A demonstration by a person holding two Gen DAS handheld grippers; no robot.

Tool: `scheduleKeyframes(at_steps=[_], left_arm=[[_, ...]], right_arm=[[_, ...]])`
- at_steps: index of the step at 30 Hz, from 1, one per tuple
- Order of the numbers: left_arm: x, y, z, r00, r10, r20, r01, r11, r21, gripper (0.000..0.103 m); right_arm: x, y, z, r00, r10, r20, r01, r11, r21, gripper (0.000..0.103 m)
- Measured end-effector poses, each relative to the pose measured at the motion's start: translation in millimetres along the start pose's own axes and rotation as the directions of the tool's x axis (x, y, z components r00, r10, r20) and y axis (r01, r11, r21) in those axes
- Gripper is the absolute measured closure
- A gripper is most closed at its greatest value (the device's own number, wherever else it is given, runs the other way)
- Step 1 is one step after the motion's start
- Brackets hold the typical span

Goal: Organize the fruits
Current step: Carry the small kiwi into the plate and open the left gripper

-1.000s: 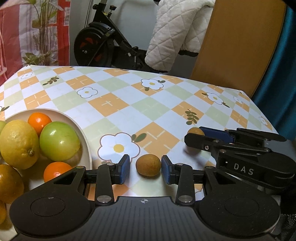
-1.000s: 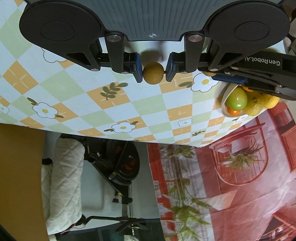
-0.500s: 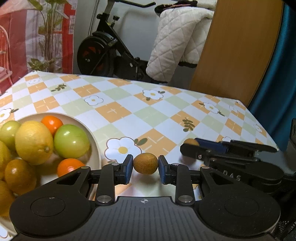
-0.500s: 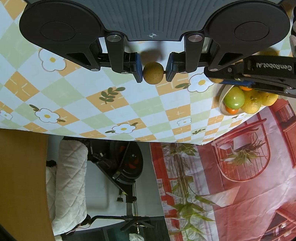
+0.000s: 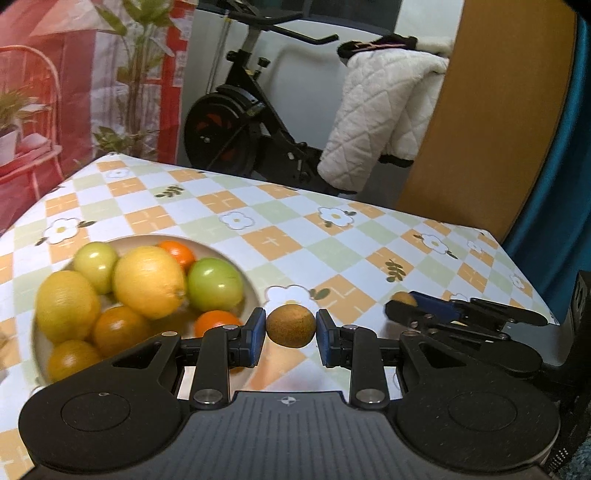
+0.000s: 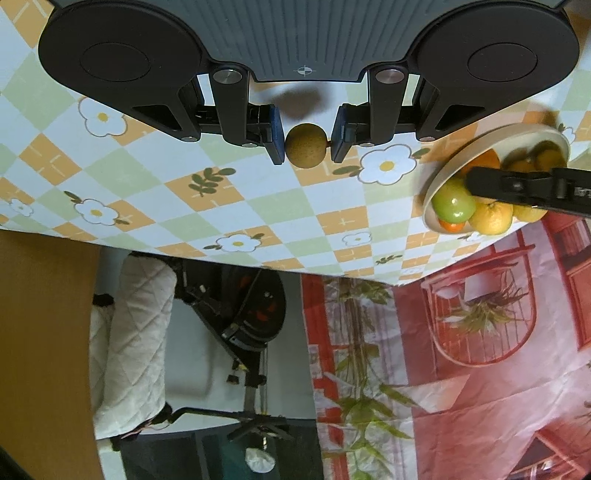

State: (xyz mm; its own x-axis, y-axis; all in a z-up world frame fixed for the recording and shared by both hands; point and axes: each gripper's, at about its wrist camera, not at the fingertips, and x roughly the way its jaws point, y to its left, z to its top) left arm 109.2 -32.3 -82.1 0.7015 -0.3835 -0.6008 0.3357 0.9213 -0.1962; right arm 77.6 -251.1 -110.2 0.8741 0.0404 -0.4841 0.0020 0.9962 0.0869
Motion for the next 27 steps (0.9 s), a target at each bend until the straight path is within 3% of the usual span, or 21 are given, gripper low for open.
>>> scheduleKeyframes(at_steps=[8, 13, 20, 27], left_arm=[[-22, 18, -4, 0.999, 0.034, 0.029, -0.033, 0.999, -0.032, 0.072], [-32, 33, -4, 0.998, 0.053, 0.04, -0.05, 0.996, -0.074, 0.072], [-42, 63, -5, 0.996, 0.078, 0.045, -0.07, 0.984, -0.165, 0.072], [-46, 78, -11, 0.997, 0.07, 0.02, -0.064, 0.973, -0.222, 0.072]], right_arm=[[-3, 10, -3, 1.0, -0.017, 0.014, 0.017, 1.0, 0.015, 0.078], [-1, 31, -3, 0.999, 0.043, 0.005, -0.043, 0.998, 0.039, 0.078], [0, 90, 12, 0.986, 0.165, -0.004, -0.165, 0.983, -0.086, 0.078], [3, 135, 19, 0.971, 0.233, -0.053, -0.239, 0.953, -0.188, 0.078]])
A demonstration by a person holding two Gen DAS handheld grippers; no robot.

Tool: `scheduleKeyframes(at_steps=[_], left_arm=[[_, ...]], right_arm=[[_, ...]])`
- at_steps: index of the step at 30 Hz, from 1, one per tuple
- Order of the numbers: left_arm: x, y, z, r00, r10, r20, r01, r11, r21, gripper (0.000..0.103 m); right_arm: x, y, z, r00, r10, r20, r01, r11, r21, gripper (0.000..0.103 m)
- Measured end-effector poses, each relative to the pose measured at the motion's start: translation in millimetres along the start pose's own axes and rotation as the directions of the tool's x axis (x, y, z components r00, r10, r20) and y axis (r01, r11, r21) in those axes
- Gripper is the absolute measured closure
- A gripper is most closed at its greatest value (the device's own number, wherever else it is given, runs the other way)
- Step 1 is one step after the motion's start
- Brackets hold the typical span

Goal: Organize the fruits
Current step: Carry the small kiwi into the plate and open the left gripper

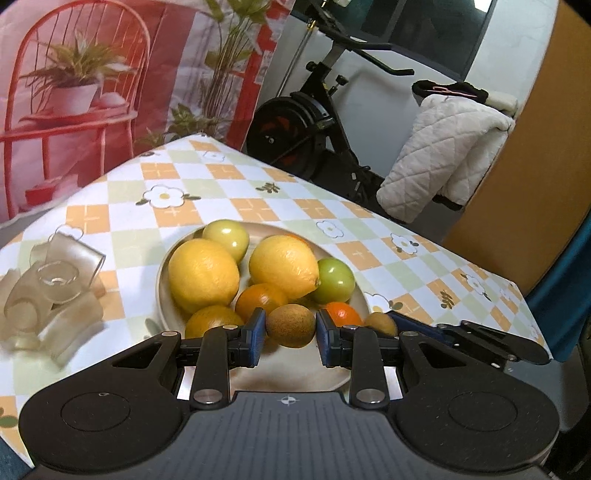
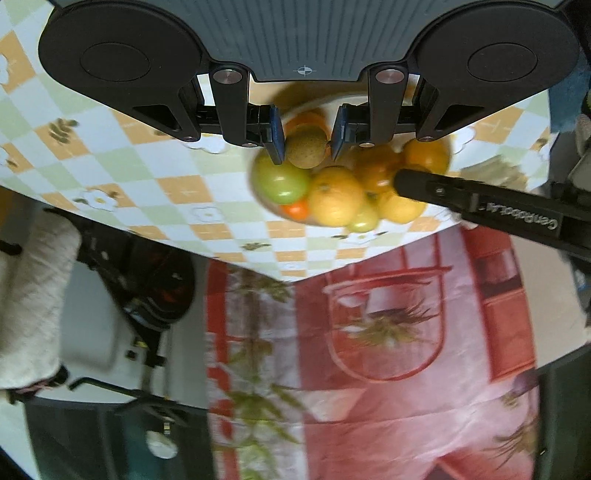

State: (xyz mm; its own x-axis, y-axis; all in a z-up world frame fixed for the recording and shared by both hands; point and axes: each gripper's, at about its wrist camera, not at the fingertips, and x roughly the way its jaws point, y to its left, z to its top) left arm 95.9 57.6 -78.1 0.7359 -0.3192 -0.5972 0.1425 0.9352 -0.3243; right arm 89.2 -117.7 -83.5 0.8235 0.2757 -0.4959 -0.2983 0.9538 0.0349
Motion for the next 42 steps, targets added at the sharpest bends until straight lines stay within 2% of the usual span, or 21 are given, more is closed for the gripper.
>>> scheduleKeyframes(at_steps=[18, 42], left_arm=[[9, 14, -9, 0.998, -0.016, -0.068, 0.014, 0.999, -0.04, 0.072], [17, 11, -13, 0.996, 0.001, -0.092, -0.003, 1.0, -0.016, 0.072]], right_arm=[[27, 26, -5, 0.994, 0.019, -0.104, -0.029, 0.995, -0.098, 0.079], [29, 19, -7, 0.994, 0.0, -0.108, -0.01, 0.995, -0.095, 0.078]])
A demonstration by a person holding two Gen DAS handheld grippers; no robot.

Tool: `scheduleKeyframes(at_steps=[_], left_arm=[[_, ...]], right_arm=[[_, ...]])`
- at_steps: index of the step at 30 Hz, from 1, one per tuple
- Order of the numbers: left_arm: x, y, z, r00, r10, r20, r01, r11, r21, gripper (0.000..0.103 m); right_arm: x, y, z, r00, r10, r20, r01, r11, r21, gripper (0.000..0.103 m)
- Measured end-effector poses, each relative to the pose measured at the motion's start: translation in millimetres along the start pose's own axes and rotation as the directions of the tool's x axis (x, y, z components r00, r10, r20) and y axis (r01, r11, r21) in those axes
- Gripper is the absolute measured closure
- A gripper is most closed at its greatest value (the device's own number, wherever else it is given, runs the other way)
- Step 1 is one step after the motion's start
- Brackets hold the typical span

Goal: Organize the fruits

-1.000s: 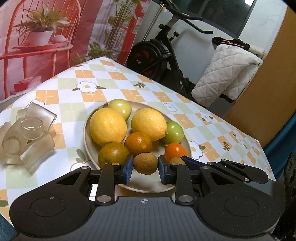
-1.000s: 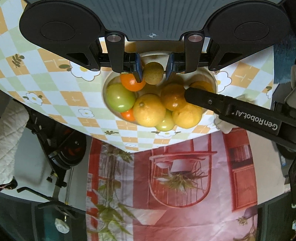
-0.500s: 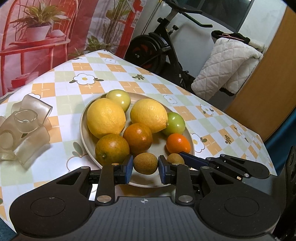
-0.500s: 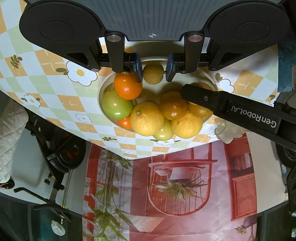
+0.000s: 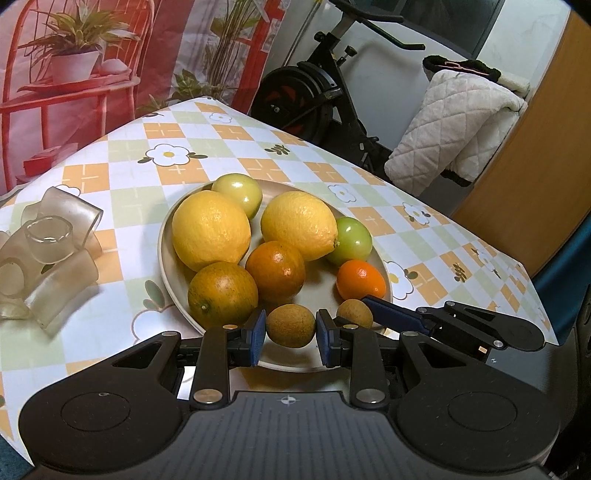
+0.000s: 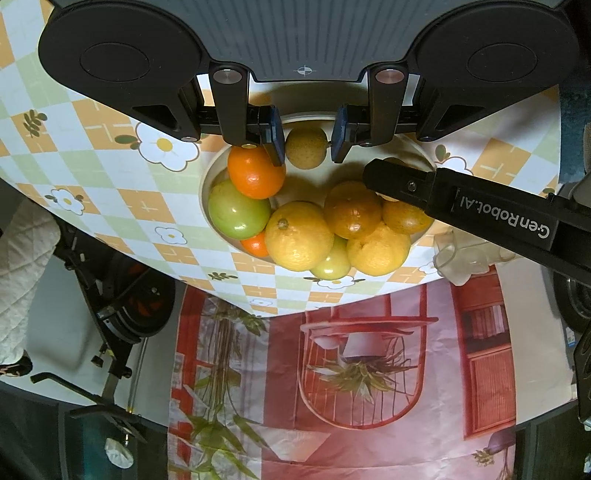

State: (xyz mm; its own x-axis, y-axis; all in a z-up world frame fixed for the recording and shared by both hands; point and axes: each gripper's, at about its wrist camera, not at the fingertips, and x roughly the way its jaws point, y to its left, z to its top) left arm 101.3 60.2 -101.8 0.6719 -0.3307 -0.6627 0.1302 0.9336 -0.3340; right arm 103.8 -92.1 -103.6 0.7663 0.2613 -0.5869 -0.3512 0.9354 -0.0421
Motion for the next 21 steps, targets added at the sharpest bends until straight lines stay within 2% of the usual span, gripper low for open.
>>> scheduleKeyframes(at_steps=[21], left_arm=[[-0.4, 0.4, -0.3, 1.0, 0.009, 0.001, -0.009, 1.0, 0.007, 0.07]], right_arm=[[-3.2, -4.6, 0.7, 1.0, -0.014, 0.003, 0.014, 1.0, 0.003, 0.078]])
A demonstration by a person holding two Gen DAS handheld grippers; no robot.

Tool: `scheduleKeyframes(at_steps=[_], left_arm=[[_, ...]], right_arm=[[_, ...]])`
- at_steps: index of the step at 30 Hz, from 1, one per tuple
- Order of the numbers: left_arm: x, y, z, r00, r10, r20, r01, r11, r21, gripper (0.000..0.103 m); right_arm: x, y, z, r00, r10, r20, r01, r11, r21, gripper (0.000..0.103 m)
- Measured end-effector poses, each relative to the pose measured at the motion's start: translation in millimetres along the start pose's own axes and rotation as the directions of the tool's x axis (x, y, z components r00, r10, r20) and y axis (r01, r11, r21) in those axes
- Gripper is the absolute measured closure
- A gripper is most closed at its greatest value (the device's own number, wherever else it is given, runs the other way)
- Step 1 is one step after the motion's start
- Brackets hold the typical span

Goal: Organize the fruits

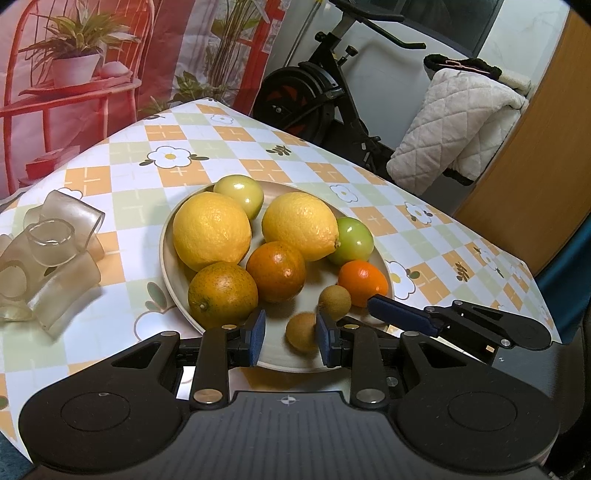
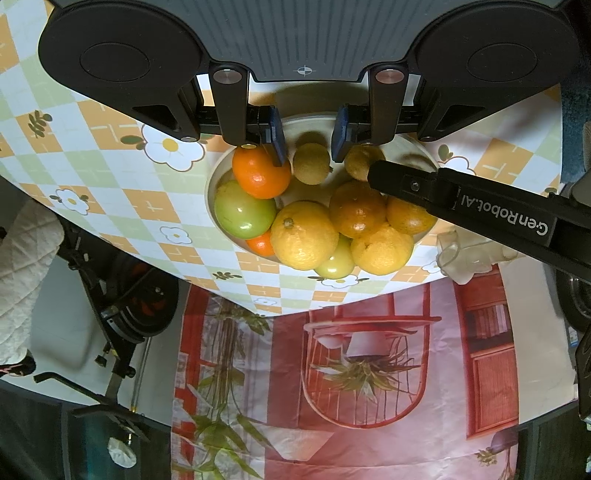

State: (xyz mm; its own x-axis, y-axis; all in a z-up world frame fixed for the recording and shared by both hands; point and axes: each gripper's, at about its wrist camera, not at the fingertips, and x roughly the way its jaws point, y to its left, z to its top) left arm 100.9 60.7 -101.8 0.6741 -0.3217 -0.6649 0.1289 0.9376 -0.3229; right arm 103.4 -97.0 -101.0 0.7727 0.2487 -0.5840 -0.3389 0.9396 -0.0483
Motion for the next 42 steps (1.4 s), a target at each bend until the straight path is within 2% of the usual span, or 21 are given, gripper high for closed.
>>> scheduleKeyframes(at_steps=[6, 12, 14, 15, 17, 22, 26, 32, 36, 42], left_arm=[[-4, -5, 1, 1.0, 0.009, 0.012, -0.009, 1.0, 0.021, 0.061], [-8, -10, 1, 1.0, 0.019, 0.025, -0.02, 0.999, 0.044, 0.05], [-11, -12, 2, 0.999, 0.024, 0.031, -0.026, 0.998, 0.051, 0.048], [-12, -12, 2, 0.999, 0.026, 0.035, -0.028, 0.998, 0.051, 0.043], [-14, -14, 3, 0.999, 0.029, 0.045, -0.032, 0.998, 0.05, 0.036], [-20, -17, 4, 0.996, 0.052, 0.068, -0.055, 0.997, 0.047, 0.023], [-25, -21, 8, 0.994, 0.074, 0.076, -0.078, 0.995, 0.055, 0.019], [-40, -32, 12, 0.991, 0.046, 0.125, -0.057, 0.995, 0.086, 0.017], [-50, -46, 15, 0.984, 0.061, 0.166, -0.083, 0.988, 0.131, 0.014], [-57, -69, 18, 0.977, 0.066, 0.202, -0.106, 0.974, 0.199, 0.013]], right_arm=[[-7, -1, 0, 1.0, -0.01, 0.009, 0.01, 1.0, 0.009, 0.077], [-16, -3, 1, 0.999, -0.033, 0.016, 0.033, 0.999, 0.03, 0.071], [-19, -4, 2, 0.999, -0.036, 0.011, 0.035, 0.998, 0.048, 0.062], [-21, -4, 2, 0.999, -0.035, 0.009, 0.034, 0.998, 0.055, 0.057], [-26, -3, 2, 0.999, -0.042, 0.016, 0.041, 0.997, 0.063, 0.039], [-36, -1, 4, 0.997, -0.071, 0.02, 0.069, 0.994, 0.081, 0.017], [-46, -2, 5, 0.996, -0.089, 0.032, 0.085, 0.991, 0.107, 0.002], [-62, -8, 6, 0.993, -0.111, 0.04, 0.103, 0.981, 0.164, 0.001], [-73, -13, 7, 0.99, -0.137, 0.024, 0.129, 0.971, 0.2, 0.001], [-100, -26, 6, 0.975, -0.222, 0.022, 0.208, 0.94, 0.271, 0.001]])
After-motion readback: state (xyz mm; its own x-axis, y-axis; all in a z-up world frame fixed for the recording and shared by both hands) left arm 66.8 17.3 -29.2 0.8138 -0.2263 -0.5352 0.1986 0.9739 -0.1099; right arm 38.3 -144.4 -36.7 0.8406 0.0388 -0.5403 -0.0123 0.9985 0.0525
